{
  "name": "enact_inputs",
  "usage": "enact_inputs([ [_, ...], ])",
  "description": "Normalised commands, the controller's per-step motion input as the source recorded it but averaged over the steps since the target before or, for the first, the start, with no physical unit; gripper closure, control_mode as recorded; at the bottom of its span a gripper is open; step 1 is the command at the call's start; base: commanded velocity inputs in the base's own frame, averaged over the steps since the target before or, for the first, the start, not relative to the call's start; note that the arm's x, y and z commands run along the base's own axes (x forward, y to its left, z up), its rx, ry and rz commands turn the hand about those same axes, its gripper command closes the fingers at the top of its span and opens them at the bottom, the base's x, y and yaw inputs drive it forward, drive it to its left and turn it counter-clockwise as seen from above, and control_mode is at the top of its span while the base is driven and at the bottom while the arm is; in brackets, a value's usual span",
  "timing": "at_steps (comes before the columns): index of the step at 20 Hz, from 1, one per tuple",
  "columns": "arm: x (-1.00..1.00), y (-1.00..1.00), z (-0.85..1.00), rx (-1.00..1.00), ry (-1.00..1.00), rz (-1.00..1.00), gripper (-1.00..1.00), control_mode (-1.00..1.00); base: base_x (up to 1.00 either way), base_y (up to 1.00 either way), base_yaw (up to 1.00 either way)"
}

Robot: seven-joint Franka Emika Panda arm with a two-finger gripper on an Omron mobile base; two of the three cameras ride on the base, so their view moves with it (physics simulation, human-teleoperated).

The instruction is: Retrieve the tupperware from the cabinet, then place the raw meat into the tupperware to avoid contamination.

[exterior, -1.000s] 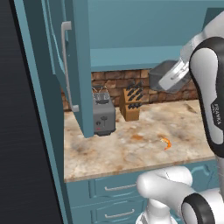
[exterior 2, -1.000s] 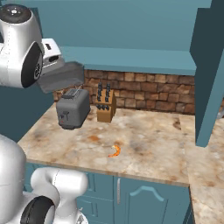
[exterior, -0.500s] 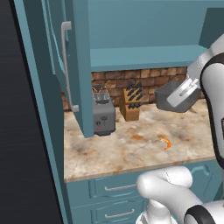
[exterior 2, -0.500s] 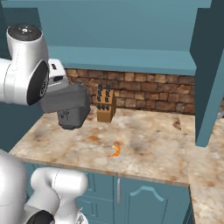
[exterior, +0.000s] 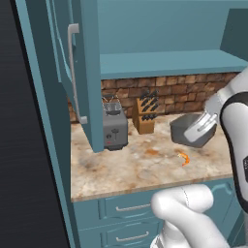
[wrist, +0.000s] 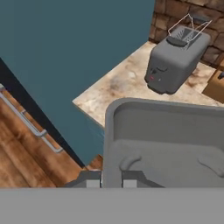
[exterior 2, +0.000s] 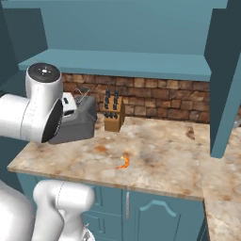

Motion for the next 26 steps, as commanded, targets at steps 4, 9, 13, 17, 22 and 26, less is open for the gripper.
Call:
enact_inputs([
  [4, 0.08, 0.0, -0.52, 0.03, 0.0, 0.0, 1.0, -1.0, 0.0, 0.0, 0.0],
  [9, 0.16, 0.0, -0.44, 0.01, 0.0, 0.0, 1.0, -1.0, 0.0, 0.0, 0.0],
  [13, 0.26, 0.06, -0.38, 0.0, 0.0, 0.0, 1.0, -1.0, 0.0, 0.0, 0.0],
  [17, 0.38, 0.08, -0.29, 0.0, -0.02, 0.0, 1.0, -1.0, 0.0, 0.0, 0.0],
  [22, 0.42, 0.03, -0.25, 0.0, -0.04, 0.0, 1.0, -1.0, 0.0, 0.0, 0.0],
  [26, 0.24, 0.0, -0.33, 0.0, -0.01, 0.0, 1.0, -1.0, 0.0, 0.0, 0.0],
])
